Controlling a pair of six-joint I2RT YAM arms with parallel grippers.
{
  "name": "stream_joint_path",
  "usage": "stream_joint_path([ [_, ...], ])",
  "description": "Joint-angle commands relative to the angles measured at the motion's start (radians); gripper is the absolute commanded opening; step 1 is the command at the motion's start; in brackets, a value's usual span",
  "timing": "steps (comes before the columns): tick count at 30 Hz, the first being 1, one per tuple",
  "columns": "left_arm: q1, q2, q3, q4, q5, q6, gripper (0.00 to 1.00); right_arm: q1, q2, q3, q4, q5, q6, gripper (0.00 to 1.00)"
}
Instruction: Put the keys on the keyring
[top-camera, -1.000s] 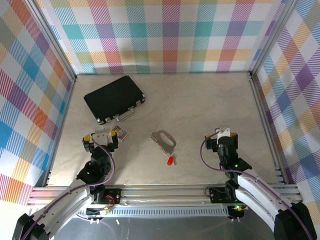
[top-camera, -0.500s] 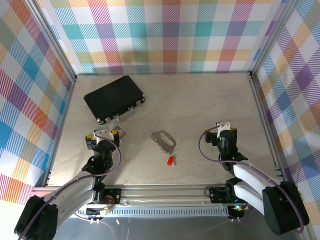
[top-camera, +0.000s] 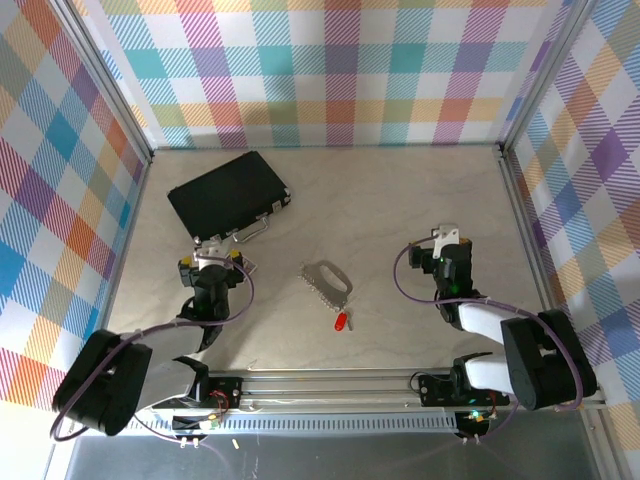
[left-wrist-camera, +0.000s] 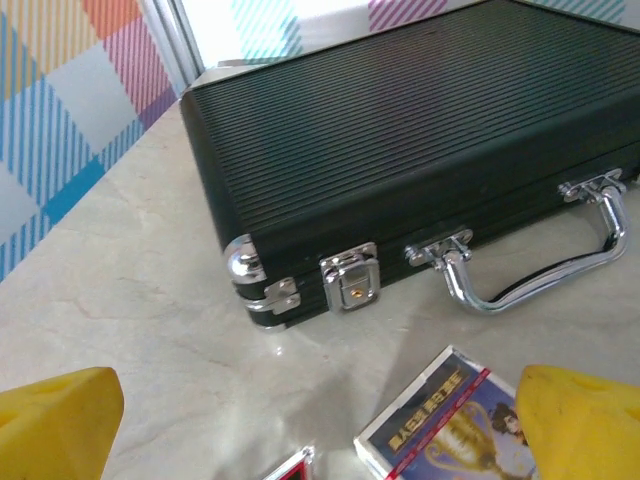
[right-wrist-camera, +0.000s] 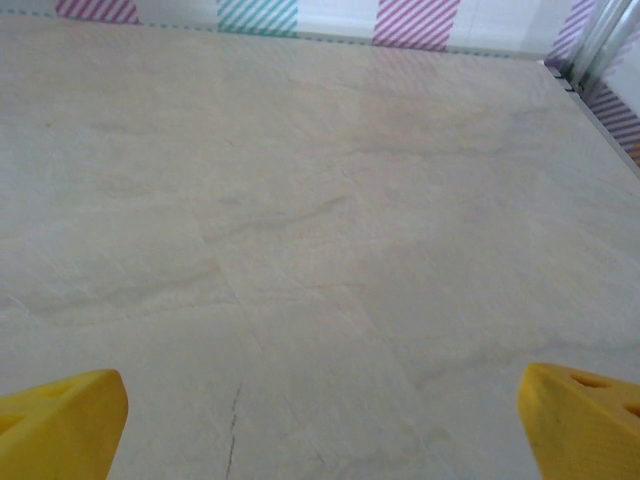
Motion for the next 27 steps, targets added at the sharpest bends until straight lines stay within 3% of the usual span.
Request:
stream_joint_path([
  [1, 0.026, 0.065, 0.033, 0.170, 0.036, 0.037, 1.00, -0.021, 0.019, 0.013, 0.127, -0.056, -0.031, 0.99],
  [7, 0.094, 0.235, 0.077, 0.333, 0.117, 0.056, 1.00, -0.066, 0.100, 0.022, 0.213, -0.125, -0.013, 0.99],
  [9, 0.123, 0.258, 0.105, 0.282, 0.150, 0.021, 1.00, -0.071, 0.128, 0.030, 0.226, -0.125, -0.013, 0.99],
  [14, 0.158, 0.323, 0.091, 0.360, 0.195, -0.006, 1.00, -0.086, 0.166, 0.043, 0.233, -0.142, -0.004, 0.99],
  [23, 0.197, 0.401, 0.125, 0.358, 0.253, -0.032, 1.00, -0.125, 0.250, 0.056, 0.285, -0.183, 0.030, 0.99],
  [27, 0.211, 0.394, 0.146, 0.309, 0.270, -0.044, 1.00, -0.138, 0.260, 0.091, 0.225, -0.199, 0.040, 0.99],
])
